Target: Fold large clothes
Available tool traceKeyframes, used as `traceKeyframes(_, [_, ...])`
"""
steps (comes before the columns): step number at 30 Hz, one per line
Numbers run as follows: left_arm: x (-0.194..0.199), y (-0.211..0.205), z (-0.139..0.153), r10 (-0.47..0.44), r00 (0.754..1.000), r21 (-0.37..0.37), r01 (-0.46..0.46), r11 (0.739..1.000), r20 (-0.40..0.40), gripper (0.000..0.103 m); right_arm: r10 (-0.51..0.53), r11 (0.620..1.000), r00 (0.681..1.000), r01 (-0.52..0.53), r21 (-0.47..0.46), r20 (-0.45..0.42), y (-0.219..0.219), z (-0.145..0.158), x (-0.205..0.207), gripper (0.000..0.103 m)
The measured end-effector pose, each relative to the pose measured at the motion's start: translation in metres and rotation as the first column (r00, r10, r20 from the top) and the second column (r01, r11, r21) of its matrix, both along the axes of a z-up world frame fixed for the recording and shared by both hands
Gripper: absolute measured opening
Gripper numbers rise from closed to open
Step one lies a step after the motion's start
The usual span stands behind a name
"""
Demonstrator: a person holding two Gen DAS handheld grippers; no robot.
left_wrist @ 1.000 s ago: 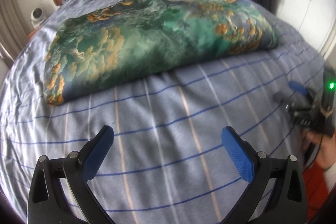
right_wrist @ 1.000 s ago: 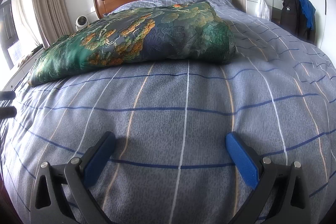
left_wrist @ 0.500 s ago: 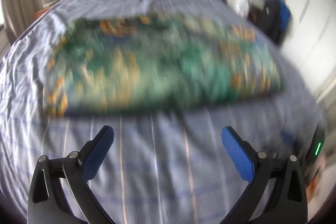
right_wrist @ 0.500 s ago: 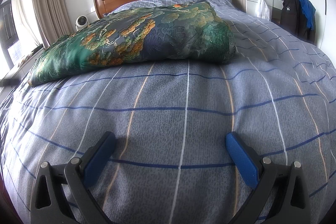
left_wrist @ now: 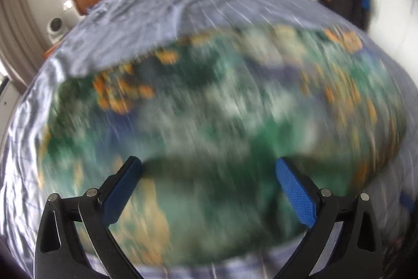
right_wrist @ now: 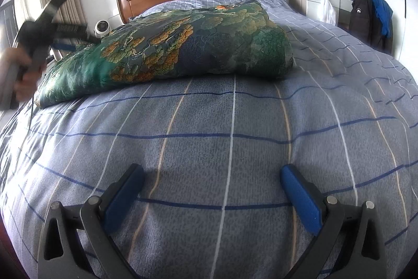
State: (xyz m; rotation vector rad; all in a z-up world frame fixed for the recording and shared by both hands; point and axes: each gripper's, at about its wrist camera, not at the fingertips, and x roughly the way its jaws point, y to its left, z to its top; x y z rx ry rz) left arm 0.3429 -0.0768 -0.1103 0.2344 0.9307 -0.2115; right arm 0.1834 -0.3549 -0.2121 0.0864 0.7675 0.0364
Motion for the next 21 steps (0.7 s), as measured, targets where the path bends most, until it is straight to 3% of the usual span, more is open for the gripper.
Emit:
traceKeyframes(3, [-0.027,0.001,0.000,-0.046,0.999,0.031,0.045,0.998,0.021,0.102,0.002,1.000,1.000,-0.002,0.007,-0.002,-0.002,0.002,0.000,0.103])
traceKeyframes(6, [-0.042,0.008,0.022,-0.063,0.997,-0.030,0.064,0.997,0.053,0.102,-0.002,1.000,1.000,0.002,0.016,-0.023,-0.006,0.011,-0.001,0.102])
traceKeyframes(10, [-0.028,0.007,0.047,-0.086,0.992,-0.202,0.103,0.974,0.087,0.102,-0.069,0.962,0.996,0.053,0.266,0.052,-0.040,0.044,0.007,0.102])
traceKeyframes(13, [-0.012,-0.012,0.049,-0.122,0.989,-0.279,0.141,0.950,0.087,0.102,-0.163,0.879,0.986,0.125,0.461,0.043,-0.077,0.056,0.041,0.102])
traceKeyframes(15, [0.000,-0.024,0.039,-0.149,0.987,-0.314,0.158,0.936,0.053,0.102,-0.202,0.785,0.979,0.177,0.594,-0.024,-0.103,0.045,0.073,0.102])
traceKeyframes(18, [0.017,-0.042,0.006,-0.178,0.982,-0.333,0.148,0.931,-0.062,0.102,-0.271,0.679,0.953,0.287,0.676,-0.133,-0.128,0.020,0.112,0.102])
traceKeyframes(19, [0.022,-0.048,-0.006,-0.183,0.979,-0.294,0.149,0.944,-0.090,0.102,-0.288,0.630,0.944,0.313,0.711,-0.160,-0.133,0.010,0.124,0.101])
traceKeyframes(21, [0.021,-0.054,-0.007,-0.199,0.976,-0.239,0.174,0.955,-0.086,0.101,-0.293,0.570,0.943,0.302,0.764,-0.155,-0.136,0.007,0.136,0.073])
